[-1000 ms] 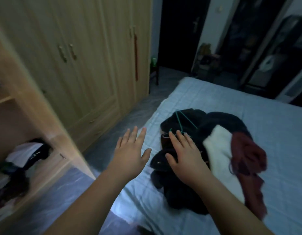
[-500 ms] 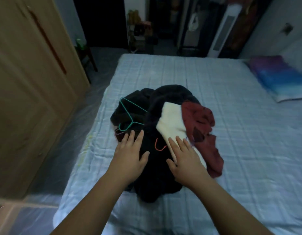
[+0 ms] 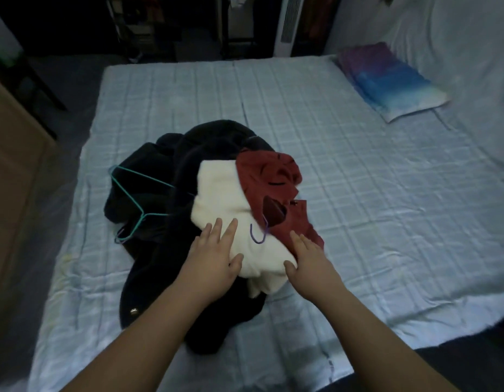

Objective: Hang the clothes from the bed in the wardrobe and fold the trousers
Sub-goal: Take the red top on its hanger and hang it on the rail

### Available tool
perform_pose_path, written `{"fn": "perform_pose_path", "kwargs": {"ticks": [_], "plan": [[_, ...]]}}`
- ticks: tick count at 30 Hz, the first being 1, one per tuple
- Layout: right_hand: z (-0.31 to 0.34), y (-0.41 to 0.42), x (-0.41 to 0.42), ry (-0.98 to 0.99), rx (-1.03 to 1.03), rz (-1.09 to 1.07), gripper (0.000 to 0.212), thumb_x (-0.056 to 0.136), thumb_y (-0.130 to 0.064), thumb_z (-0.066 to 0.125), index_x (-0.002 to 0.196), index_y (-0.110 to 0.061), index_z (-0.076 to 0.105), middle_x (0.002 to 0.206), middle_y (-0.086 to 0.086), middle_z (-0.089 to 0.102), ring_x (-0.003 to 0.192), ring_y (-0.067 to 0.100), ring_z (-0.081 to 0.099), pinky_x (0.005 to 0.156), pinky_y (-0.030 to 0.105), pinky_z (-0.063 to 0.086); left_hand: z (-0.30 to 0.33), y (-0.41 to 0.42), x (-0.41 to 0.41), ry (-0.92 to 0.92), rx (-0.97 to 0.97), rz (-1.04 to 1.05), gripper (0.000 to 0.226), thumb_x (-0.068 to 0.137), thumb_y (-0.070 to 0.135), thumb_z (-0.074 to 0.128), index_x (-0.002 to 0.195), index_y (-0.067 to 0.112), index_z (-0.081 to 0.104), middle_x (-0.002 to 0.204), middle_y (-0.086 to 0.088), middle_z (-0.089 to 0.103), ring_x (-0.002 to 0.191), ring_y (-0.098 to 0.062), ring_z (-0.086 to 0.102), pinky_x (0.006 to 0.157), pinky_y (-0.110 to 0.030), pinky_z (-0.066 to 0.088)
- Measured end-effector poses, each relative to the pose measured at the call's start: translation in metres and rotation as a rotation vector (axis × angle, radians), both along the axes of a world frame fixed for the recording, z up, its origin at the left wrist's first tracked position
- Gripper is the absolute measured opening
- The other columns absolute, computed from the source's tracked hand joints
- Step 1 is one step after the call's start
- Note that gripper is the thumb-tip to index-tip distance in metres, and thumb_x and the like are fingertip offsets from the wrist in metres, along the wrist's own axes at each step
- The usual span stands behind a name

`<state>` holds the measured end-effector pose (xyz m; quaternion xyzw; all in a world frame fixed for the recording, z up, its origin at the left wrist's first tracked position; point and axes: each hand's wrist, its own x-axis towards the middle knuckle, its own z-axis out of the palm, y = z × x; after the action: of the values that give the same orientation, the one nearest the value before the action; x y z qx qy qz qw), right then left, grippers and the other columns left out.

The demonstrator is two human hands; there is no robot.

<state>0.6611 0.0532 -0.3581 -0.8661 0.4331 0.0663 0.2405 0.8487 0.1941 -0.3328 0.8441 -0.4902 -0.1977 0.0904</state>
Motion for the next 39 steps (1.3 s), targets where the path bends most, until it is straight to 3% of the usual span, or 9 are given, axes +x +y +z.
{"fn": "perform_pose_path", "kwargs": {"ticks": [3,8,15,18,22,25,30,36,39], "plan": [[-0.021,-0.032,0.007,-0.051,0.095,-0.057,0.071,0.094,-0.028,0.055,0.158,-0.022,0.025,0.151,0.007,0.045,0.137,0.027,0.043,0.108,0.039,0.04,-0.01,-0.027,-0.01,-0.009,0.055,0.029,0.076,0.1,0.045,0.044,0.16,0.028,0.002,0.168,-0.011,0.006,0.154,-0.031,0.009,0.121,-0.045,0.016],[-0.066,-0.072,0.023,0.002,0.213,0.031,0.062,0.095,-0.03,0.051,0.153,-0.023,0.033,0.144,0.008,0.052,0.128,0.027,0.051,0.103,0.041,0.045,-0.031,-0.048,-0.025,-0.029,0.128,0.096,0.078,0.091,0.053,0.029,0.16,0.026,0.006,0.166,-0.016,0.014,0.152,-0.034,0.016,0.123,-0.043,0.017],[-0.115,-0.088,0.048,-0.013,0.233,0.143,0.055,0.096,-0.033,0.053,0.147,-0.016,0.041,0.134,0.012,0.05,0.12,0.033,0.053,0.097,0.043,0.047,-0.035,-0.052,-0.031,-0.018,0.164,0.186,0.074,0.1,0.037,0.048,0.16,0.023,0.007,0.166,-0.016,0.011,0.153,-0.034,0.011,0.125,-0.042,0.013],[-0.126,-0.088,0.051,-0.041,0.202,0.143,0.044,0.096,-0.033,0.056,0.135,-0.016,0.047,0.122,0.012,0.052,0.111,0.034,0.053,0.087,0.044,0.048,-0.039,-0.052,-0.035,-0.002,0.178,0.199,0.075,0.099,0.035,0.049,0.16,0.024,0.007,0.166,-0.016,0.012,0.153,-0.033,0.011,0.125,-0.043,0.012],[-0.123,-0.093,0.051,-0.085,0.176,0.121,0.013,0.095,-0.022,0.053,0.103,-0.024,0.043,0.098,0.003,0.051,0.093,0.03,0.056,0.072,0.04,0.04,-0.039,-0.055,-0.038,0.019,0.165,0.212,0.075,0.099,0.033,0.049,0.16,0.026,0.006,0.167,-0.015,0.01,0.154,-0.032,0.008,0.125,-0.04,0.01],[-0.119,-0.098,0.046,-0.157,0.179,0.061,0.015,0.091,-0.019,0.058,0.102,-0.022,0.048,0.1,0.001,0.045,0.097,0.029,0.05,0.076,0.041,0.043,-0.032,-0.061,-0.036,0.024,0.13,0.214,0.075,0.099,0.032,0.05,0.16,0.024,0.007,0.167,-0.015,0.009,0.154,-0.031,0.007,0.124,-0.036,0.007],[-0.135,-0.095,0.047,-0.088,0.298,0.015,0.041,0.094,-0.03,0.057,0.132,-0.018,0.05,0.121,0.01,0.052,0.114,0.034,0.053,0.095,0.046,0.047,-0.02,-0.06,-0.034,-0.013,0.126,0.224,0.075,0.099,0.034,0.048,0.16,0.029,0.004,0.168,-0.009,0.004,0.154,-0.026,0.004,0.122,-0.034,0.004],[-0.13,-0.082,0.045,-0.08,0.261,-0.001,0.021,0.096,-0.033,0.05,0.115,-0.024,0.048,0.108,0.008,0.053,0.106,0.033,0.054,0.088,0.048,0.049,-0.018,-0.041,-0.028,0.013,0.121,0.229,0.075,0.097,0.032,0.051,0.16,0.029,0.009,0.167,-0.012,0.009,0.154,-0.028,0.006,0.123,-0.038,0.004],[-0.116,-0.085,0.034,-0.184,0.303,-0.054,0.013,0.091,-0.037,0.054,0.096,-0.03,0.044,0.099,0.006,0.061,0.098,0.033,0.062,0.081,0.047,0.052,-0.015,-0.038,-0.026,0.039,0.103,0.227,0.076,0.096,0.031,0.053,0.16,0.028,0.011,0.167,-0.013,0.01,0.154,-0.03,0.008,0.124,-0.043,0.009]]}}
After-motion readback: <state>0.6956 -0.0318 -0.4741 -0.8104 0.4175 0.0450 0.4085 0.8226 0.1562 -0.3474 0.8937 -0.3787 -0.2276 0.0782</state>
